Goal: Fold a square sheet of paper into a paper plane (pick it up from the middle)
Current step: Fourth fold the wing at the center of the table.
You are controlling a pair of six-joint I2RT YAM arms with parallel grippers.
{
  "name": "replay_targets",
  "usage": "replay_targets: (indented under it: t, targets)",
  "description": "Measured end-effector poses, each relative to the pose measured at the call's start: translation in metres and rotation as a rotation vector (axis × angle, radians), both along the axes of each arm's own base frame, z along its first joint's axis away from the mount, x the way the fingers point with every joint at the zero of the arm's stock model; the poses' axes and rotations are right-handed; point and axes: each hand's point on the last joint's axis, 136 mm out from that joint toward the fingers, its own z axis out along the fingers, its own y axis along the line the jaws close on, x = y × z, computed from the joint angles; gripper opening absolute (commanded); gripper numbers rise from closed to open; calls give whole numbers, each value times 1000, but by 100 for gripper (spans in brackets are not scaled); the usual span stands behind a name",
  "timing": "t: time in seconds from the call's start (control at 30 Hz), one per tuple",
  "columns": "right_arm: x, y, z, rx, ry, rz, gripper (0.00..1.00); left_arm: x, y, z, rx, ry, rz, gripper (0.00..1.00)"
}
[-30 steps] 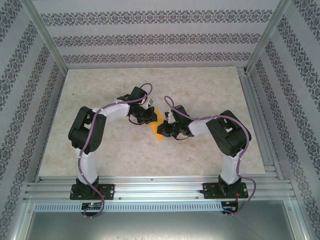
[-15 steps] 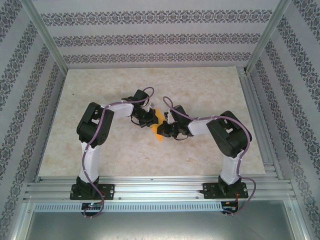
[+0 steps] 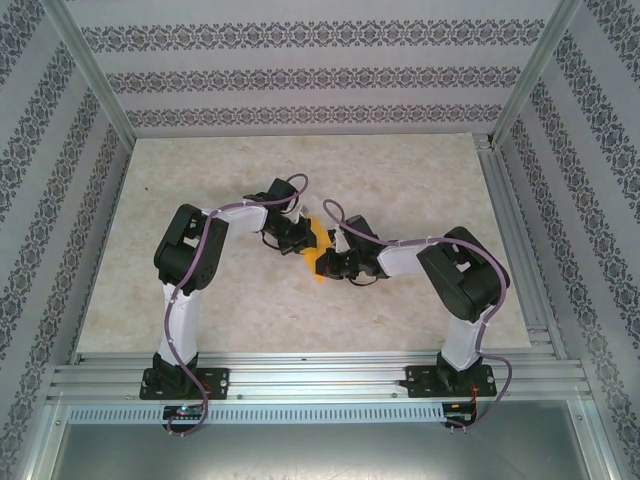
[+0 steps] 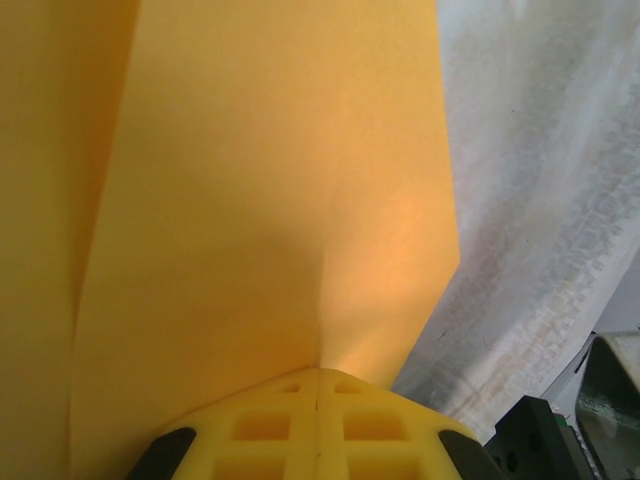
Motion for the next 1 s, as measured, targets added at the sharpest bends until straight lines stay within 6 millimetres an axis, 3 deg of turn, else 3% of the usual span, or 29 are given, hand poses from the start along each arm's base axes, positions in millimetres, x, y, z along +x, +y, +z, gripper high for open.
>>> replay_targets:
  t: [0.43,0.77,0.87,1.0]
  targets:
    - [-11,-3,0,-17,13,19,0,0,0,0,8,16,-1,0]
    - [-45,-24,5,-101,131,27,0,0,0,0,8,12,-5,0]
    - [-39,-25,14,-88,116,16,0,0,0,0,8,12,-6,0]
    - [-14,-18,32,-36,59,-17,0,0,0,0,8,12,-6,0]
